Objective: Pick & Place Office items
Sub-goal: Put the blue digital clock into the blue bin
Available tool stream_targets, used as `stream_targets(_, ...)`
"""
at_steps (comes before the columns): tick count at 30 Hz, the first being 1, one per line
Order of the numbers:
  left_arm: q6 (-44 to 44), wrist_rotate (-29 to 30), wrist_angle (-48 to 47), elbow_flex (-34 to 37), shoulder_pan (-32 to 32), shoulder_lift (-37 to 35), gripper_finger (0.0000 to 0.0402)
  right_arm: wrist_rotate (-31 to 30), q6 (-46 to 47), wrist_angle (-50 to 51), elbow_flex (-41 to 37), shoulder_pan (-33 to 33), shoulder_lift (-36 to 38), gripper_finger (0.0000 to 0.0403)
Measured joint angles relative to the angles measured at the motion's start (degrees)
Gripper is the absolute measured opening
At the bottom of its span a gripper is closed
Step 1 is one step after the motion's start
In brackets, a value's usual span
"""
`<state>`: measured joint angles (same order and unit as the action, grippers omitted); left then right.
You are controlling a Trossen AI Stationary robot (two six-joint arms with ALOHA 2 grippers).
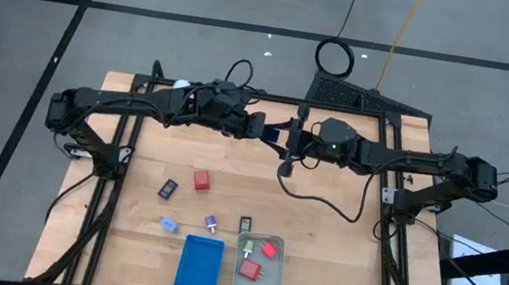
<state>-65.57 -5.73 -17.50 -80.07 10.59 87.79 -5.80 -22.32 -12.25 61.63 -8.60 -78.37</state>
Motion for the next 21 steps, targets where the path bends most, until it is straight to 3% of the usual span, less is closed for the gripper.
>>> stream_targets(9, 0.43, -2.51, 1.69, -0.09, -0.22, -0.09, 0.0075, -0.81, 1.00, -0.22, -0.02, -0.15, -0.17, 0.0261)
stream_targets(21, 2.07, -2.35, 1.71, -0.17, 0.17, -0.17, 0.0076, -0.24, 3.76, 2.03, -0.13, -0.15, 3.79, 0.0270)
